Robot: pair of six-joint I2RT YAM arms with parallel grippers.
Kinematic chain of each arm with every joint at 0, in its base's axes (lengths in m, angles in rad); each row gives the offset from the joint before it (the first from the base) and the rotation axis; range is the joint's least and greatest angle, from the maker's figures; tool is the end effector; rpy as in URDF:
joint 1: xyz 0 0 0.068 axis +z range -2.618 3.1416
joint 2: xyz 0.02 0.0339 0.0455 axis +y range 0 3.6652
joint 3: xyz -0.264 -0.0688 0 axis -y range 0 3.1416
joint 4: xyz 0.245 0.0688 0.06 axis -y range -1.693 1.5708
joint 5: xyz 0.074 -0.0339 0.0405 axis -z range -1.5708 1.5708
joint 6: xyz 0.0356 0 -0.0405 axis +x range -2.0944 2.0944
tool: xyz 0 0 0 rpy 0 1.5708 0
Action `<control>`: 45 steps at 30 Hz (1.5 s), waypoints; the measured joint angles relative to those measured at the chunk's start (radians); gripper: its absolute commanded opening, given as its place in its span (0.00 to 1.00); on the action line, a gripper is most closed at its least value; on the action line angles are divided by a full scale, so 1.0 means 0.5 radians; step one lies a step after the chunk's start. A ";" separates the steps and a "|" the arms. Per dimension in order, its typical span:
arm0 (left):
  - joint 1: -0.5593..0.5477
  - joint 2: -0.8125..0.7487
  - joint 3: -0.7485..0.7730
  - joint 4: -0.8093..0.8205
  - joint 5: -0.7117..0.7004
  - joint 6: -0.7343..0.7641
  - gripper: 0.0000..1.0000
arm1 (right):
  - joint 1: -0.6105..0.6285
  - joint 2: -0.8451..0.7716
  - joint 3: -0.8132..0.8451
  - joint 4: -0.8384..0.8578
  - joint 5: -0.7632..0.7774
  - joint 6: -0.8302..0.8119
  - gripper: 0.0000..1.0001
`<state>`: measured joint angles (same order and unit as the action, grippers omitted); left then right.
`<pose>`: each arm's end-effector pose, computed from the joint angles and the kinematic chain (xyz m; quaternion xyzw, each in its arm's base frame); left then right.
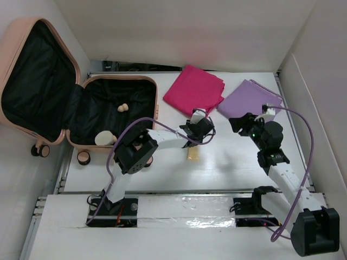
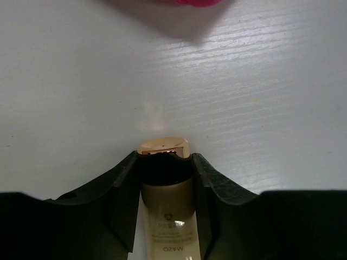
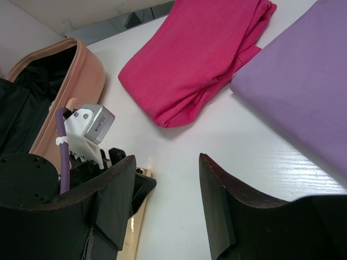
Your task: Pack the luggage
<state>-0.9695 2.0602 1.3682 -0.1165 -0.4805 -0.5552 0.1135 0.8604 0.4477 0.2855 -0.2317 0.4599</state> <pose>0.2647 -0.3568 0.1600 0.0988 0.9005 -0.0898 0.4138 0.2019 0.0312 0.2566 0.0533 0.7476 0.2688 0.6050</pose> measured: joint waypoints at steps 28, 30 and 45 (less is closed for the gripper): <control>1.875 -1.167 -0.160 -0.269 0.300 0.420 0.50 | 0.038 -0.057 0.000 0.014 -0.061 0.002 0.56; 1.977 -1.054 -0.165 -0.289 0.340 0.415 0.61 | 0.040 -0.057 0.000 0.013 -0.063 0.002 0.56; 1.329 -1.141 -0.095 -0.138 0.507 0.262 0.00 | 0.107 -0.003 0.000 0.025 -0.072 -0.032 0.00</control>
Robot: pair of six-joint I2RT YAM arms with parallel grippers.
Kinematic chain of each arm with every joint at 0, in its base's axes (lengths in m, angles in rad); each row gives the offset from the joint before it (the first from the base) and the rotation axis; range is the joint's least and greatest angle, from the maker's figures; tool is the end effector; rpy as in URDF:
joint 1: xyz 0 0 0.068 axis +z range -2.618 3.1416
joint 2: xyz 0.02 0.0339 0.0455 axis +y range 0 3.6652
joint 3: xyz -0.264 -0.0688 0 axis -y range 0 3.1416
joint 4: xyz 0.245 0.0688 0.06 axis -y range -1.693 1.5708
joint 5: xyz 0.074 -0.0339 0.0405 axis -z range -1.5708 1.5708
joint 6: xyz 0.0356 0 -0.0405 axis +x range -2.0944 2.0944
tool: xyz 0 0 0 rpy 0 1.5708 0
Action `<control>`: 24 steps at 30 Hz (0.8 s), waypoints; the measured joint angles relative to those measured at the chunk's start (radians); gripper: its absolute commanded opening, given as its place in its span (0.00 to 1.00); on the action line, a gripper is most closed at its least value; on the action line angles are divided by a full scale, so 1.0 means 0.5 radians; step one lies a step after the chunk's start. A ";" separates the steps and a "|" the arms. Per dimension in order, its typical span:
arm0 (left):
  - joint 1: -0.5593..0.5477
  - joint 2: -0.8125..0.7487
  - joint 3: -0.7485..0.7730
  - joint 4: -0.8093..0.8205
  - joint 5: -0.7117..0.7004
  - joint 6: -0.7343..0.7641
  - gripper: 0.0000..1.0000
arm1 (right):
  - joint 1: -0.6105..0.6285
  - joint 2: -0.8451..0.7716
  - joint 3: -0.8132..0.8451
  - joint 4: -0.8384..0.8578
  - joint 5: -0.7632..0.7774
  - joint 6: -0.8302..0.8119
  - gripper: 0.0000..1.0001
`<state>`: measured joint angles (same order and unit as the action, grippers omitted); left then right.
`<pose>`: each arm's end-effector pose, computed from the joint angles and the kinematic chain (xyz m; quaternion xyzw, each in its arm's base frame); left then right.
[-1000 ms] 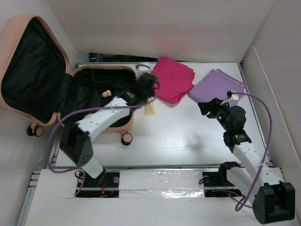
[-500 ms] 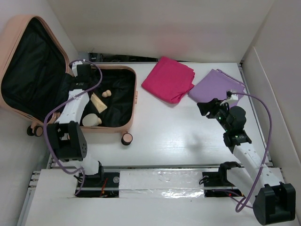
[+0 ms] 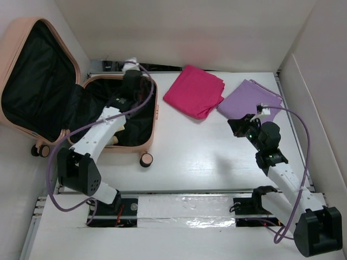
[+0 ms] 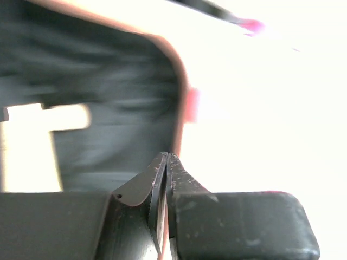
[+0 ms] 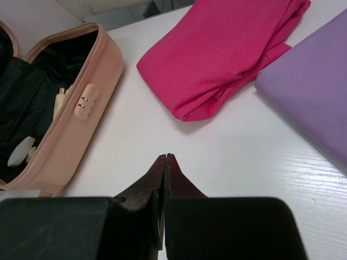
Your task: Pack the luggage
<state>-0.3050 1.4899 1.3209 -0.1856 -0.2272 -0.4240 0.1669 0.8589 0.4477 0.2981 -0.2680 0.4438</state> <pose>0.3383 -0.0981 0.3568 -0.1131 0.8102 -0.1154 0.5635 0.1993 0.0431 0.2582 0.0139 0.7445 0.2935 0.5995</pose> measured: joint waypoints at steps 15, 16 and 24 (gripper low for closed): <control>-0.833 0.864 0.430 0.481 -0.095 -0.499 0.44 | 0.076 -0.280 -0.033 -0.086 0.275 -0.012 0.00; -0.858 0.930 0.455 0.493 -0.154 -0.565 0.56 | 0.076 -0.292 -0.033 -0.089 0.276 -0.014 0.00; -0.874 1.262 0.741 0.201 -0.612 -1.140 0.59 | 0.076 -0.274 -0.033 -0.102 0.275 -0.041 0.47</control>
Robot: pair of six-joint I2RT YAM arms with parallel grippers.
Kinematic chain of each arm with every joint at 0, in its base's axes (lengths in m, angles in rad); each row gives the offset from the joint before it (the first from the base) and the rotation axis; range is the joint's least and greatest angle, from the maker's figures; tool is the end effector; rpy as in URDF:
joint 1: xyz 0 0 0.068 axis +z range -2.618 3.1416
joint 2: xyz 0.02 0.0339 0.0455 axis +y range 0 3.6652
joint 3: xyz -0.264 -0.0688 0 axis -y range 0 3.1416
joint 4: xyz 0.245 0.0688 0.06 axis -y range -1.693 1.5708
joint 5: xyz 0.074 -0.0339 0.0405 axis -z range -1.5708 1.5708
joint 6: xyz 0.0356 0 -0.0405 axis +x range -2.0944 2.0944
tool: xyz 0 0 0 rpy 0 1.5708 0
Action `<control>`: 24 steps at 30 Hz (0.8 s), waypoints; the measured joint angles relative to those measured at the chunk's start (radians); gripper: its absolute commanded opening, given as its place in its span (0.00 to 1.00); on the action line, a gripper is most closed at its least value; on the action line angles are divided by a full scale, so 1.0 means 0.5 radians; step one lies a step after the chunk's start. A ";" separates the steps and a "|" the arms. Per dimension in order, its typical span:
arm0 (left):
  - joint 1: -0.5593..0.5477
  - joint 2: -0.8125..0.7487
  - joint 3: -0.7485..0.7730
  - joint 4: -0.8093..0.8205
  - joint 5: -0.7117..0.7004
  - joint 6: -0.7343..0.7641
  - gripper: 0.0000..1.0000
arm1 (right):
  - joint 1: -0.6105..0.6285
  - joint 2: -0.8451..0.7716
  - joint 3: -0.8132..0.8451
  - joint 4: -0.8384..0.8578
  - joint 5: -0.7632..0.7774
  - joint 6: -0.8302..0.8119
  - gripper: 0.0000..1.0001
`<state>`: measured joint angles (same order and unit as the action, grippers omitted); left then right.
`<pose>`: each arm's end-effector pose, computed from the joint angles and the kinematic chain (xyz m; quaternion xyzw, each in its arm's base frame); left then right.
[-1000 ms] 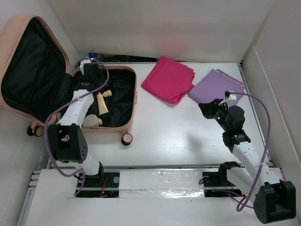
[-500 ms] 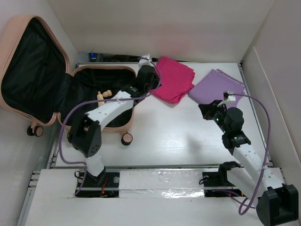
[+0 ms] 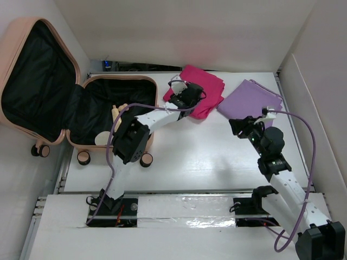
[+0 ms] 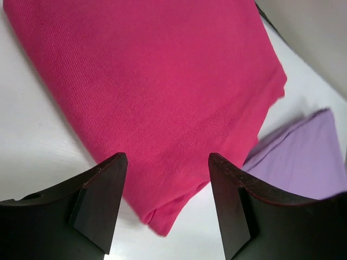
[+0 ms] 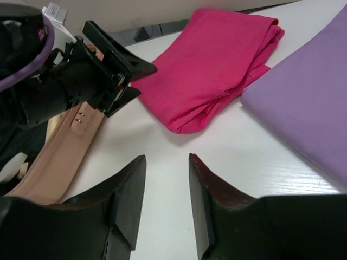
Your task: Pack the luggage
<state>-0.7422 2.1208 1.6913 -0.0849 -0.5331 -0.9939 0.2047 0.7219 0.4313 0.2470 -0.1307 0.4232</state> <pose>0.3784 -0.3225 0.2396 -0.2363 0.8100 -0.2239 0.4878 0.1782 0.0417 0.2705 0.0337 0.7214 0.2580 0.6418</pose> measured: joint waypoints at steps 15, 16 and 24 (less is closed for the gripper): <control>0.173 0.201 0.070 -0.320 0.034 -0.639 0.59 | 0.000 -0.012 0.000 -0.015 -0.038 -0.004 0.47; 0.177 0.230 0.092 -0.356 0.036 -0.653 0.60 | 0.000 -0.013 0.000 -0.016 -0.044 -0.005 0.47; 0.207 0.346 0.185 -0.395 0.127 -0.766 0.60 | 0.000 -0.012 0.000 -0.015 -0.083 -0.005 0.47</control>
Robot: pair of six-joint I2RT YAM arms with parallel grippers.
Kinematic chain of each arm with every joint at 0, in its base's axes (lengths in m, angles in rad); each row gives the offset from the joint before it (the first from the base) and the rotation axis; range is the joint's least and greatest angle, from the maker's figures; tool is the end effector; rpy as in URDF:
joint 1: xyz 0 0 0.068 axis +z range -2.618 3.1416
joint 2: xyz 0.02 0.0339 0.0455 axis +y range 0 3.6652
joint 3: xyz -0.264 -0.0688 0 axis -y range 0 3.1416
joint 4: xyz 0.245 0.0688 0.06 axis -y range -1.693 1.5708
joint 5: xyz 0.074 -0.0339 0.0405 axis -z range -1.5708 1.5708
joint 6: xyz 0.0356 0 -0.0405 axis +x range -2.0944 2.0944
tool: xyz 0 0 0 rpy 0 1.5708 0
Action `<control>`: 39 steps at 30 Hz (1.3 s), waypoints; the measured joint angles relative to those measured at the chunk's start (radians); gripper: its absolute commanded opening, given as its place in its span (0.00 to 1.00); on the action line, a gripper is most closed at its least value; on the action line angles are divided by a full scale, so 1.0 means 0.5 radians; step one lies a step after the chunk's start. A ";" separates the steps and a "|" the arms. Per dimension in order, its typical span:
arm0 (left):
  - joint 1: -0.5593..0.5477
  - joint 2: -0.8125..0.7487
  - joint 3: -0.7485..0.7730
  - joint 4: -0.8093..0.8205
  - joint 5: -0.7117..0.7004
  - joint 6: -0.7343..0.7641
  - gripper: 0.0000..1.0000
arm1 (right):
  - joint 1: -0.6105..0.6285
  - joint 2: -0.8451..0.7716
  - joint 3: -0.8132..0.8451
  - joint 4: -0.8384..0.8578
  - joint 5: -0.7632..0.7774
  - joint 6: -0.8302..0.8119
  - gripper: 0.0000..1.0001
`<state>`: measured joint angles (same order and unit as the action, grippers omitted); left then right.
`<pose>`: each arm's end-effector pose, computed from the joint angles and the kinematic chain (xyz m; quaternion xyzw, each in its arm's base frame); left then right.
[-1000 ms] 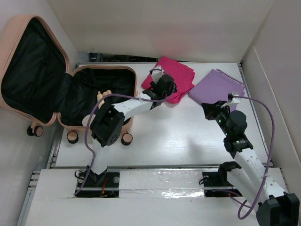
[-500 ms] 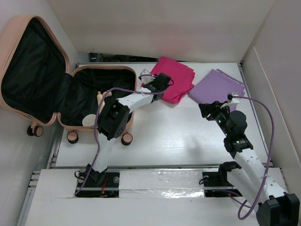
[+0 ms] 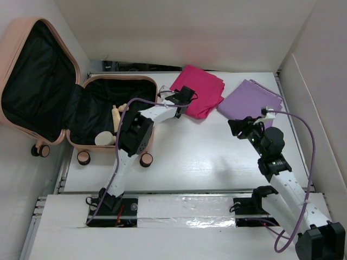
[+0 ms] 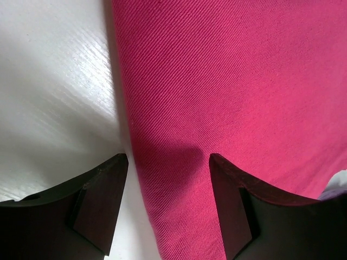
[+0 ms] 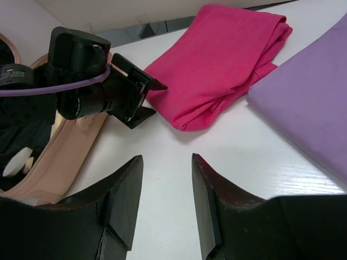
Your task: Pack the luggage
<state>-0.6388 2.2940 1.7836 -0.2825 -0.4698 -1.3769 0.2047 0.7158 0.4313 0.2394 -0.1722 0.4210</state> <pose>0.4207 -0.2923 0.1688 -0.4069 0.8075 -0.1970 0.3789 0.1767 0.0429 0.2706 0.0187 0.7224 0.2710 0.6359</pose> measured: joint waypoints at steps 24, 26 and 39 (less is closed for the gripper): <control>0.121 0.086 -0.014 0.645 0.259 0.832 0.00 | 0.000 -0.069 0.000 -0.014 -0.029 -0.008 0.43; 0.152 0.084 0.089 0.613 0.329 1.016 0.00 | 0.000 -0.067 0.000 -0.014 -0.021 -0.007 0.43; 0.440 -0.767 0.139 0.127 0.784 1.856 0.00 | 0.000 -0.067 0.000 -0.013 0.016 -0.008 0.44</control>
<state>-0.4187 1.9106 1.8530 -0.2188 -0.0776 -0.4488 0.2047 0.6823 0.4313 0.2329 -0.1642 0.4171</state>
